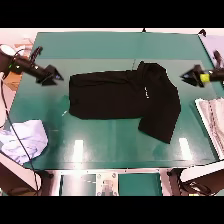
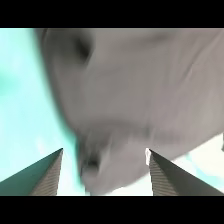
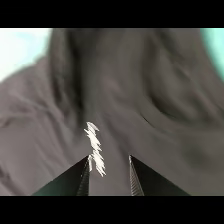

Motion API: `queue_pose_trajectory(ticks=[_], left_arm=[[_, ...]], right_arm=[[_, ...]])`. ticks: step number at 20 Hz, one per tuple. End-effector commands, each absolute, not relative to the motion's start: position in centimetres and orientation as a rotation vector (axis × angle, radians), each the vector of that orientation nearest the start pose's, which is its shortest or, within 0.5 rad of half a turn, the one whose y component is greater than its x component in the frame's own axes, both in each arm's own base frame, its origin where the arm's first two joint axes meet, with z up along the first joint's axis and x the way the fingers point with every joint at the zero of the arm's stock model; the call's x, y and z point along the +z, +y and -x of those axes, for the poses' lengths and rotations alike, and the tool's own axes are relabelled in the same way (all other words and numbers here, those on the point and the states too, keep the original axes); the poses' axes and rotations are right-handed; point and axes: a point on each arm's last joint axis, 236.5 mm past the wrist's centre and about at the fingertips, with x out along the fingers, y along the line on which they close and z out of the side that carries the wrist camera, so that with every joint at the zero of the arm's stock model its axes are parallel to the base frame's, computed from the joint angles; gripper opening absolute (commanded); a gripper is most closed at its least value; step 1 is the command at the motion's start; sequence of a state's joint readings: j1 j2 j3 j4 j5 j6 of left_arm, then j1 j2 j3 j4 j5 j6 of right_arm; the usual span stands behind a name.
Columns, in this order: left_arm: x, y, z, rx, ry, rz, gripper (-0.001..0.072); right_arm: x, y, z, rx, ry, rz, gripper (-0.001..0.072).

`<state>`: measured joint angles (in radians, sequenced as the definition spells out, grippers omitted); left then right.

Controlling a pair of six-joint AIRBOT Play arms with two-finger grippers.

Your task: Fold the shirts.

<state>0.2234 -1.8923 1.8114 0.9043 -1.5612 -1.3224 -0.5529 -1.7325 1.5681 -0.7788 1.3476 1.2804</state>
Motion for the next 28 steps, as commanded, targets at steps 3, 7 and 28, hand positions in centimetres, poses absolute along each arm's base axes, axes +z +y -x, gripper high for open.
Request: queue_pose_trajectory(ticks=[3, 7, 28], left_arm=[[-5.0, -3.8, -38.3, -0.473, 1.711, 0.66, 0.0591], [-10.0, -6.2, -35.8, -0.414, 1.727, 0.774, 0.0591], [-11.0, -14.8, -34.8, -0.6, 1.715, 0.596, 0.003]], right_arm=[[-4.4, -16.5, -36.3, -0.009, 1.269, -0.919, 0.0296], [-7.4, -16.4, -34.3, -0.047, 1.29, -0.976, 0.0295], [-12.9, -8.7, -36.2, 0.096, 1.404, -0.984, 0.0246]])
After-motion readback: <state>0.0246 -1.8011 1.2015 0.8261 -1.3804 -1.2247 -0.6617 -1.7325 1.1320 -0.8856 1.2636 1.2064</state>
